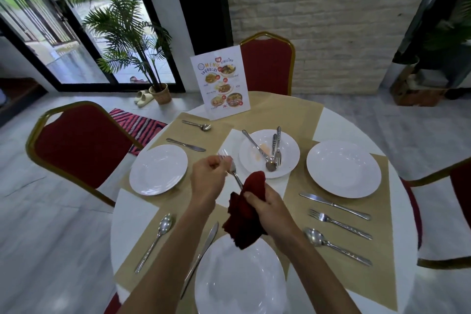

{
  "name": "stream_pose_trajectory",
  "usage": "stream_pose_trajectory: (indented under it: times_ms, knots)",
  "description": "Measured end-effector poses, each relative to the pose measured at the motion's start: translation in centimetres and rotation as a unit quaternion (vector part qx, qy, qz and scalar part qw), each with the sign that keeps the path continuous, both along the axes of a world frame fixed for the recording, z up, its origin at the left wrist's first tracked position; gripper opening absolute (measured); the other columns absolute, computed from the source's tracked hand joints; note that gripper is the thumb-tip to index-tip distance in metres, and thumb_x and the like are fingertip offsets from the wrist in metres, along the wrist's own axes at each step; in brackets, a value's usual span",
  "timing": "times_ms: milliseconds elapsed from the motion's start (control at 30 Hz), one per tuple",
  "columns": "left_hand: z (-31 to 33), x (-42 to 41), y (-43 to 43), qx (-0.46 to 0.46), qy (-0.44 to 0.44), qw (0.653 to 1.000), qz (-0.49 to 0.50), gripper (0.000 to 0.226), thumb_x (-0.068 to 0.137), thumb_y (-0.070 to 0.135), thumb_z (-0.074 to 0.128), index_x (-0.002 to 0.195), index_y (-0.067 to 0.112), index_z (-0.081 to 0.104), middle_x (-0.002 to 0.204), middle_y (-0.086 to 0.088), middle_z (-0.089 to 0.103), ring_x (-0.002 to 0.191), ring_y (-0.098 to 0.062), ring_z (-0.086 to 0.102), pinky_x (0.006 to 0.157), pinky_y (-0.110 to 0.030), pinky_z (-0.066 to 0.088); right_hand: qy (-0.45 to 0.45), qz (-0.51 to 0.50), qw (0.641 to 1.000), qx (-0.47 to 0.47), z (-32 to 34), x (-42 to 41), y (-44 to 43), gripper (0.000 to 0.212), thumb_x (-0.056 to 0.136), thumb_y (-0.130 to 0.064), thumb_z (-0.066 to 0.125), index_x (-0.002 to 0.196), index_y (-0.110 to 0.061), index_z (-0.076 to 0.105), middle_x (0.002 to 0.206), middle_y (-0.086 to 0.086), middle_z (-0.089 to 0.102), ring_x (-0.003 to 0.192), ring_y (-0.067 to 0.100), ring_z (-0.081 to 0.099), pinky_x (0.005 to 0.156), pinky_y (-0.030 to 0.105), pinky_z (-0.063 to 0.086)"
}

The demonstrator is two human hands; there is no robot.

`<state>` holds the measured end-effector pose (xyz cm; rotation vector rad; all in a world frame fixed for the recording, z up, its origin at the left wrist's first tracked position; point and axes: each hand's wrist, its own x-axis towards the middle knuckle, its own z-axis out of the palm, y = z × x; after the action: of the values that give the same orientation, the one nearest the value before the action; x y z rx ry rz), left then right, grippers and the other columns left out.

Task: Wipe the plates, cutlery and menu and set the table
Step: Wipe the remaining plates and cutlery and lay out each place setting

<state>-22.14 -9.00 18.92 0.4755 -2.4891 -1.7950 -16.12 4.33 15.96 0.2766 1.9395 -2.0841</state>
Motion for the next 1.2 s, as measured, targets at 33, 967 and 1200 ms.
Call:
stream_pose_trajectory:
  times_ms: [33, 967, 1200]
  knots:
    - [-0.5, 0.8, 0.8, -0.02, -0.004, 1.0, -0.02, 0.028, 0.088, 0.022, 0.071, 0.06, 0.015, 0.071, 0.059, 0.006, 0.067, 0.059, -0.009, 0.057, 0.064, -0.029, 0.045, -0.002, -0.013, 1.0, -0.001, 0.1, -0.6, 0.2, 0.012, 0.102, -0.023, 0.057, 0.112, -0.028, 0.063, 0.109, -0.001, 0.074, 0.106, 0.019, 0.07, 0.1, 0.042, 0.055]
    - [-2.7, 0.0, -0.9, -0.134, -0.058, 0.972, -0.184, 0.027, 0.1, 0.024, 0.049, 0.078, 0.021, 0.064, 0.065, 0.005, 0.061, 0.056, -0.01, 0.053, 0.055, -0.028, 0.044, -0.005, -0.052, 0.997, -0.048, -1.4, -8.9, -0.4, 0.017, 0.1, -0.019, 0.061, 0.112, -0.009, 0.067, 0.112, 0.013, 0.076, 0.111, 0.029, 0.07, 0.102, 0.05, 0.053]
    - [0.1, -6.8, -9.8, -0.277, -0.098, 0.899, -0.325, 0.023, 0.101, 0.032, 0.054, 0.087, 0.029, 0.072, 0.076, 0.001, 0.066, 0.066, -0.012, 0.056, 0.062, -0.024, 0.045, 0.038, 0.033, 0.986, 0.162, -0.4, -13.5, 0.0, 0.005, 0.094, -0.015, 0.068, 0.098, -0.013, 0.068, 0.089, 0.004, 0.077, 0.083, 0.022, 0.075, 0.063, 0.034, 0.058]
